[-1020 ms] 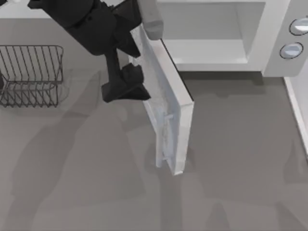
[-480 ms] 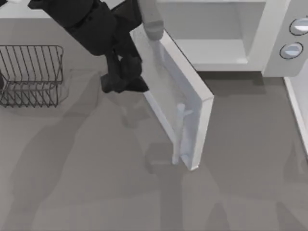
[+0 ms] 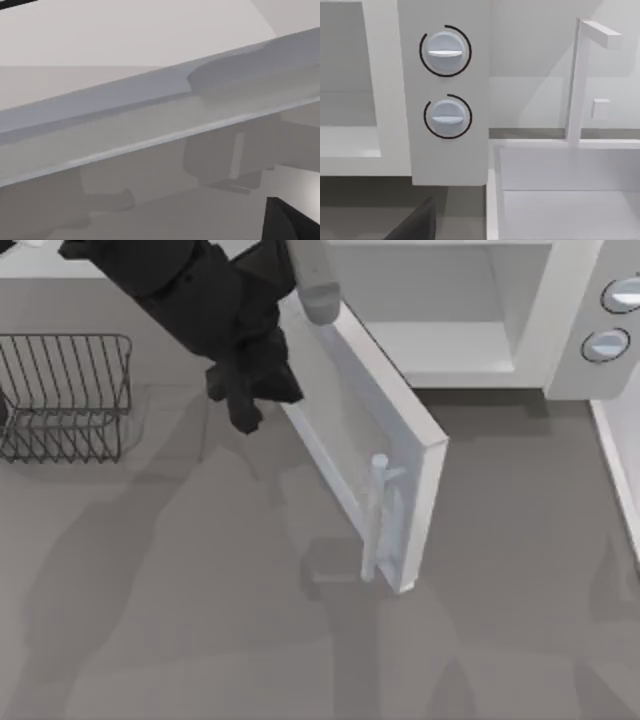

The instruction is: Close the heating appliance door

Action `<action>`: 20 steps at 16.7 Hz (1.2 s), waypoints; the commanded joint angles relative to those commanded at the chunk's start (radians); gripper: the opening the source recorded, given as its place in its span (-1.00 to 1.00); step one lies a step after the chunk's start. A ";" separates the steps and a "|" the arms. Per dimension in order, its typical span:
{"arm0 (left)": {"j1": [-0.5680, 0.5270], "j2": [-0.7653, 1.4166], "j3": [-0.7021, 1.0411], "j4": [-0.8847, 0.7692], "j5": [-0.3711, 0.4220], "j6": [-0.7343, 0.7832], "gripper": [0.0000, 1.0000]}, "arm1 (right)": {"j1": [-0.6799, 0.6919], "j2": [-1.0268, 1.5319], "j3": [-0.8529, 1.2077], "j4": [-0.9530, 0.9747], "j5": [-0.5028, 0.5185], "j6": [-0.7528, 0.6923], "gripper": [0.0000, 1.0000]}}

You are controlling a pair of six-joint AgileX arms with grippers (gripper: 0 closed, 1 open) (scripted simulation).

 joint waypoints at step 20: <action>-0.078 0.055 0.069 0.019 -0.027 -0.083 -1.00 | 0.000 0.000 0.000 0.000 0.000 0.000 1.00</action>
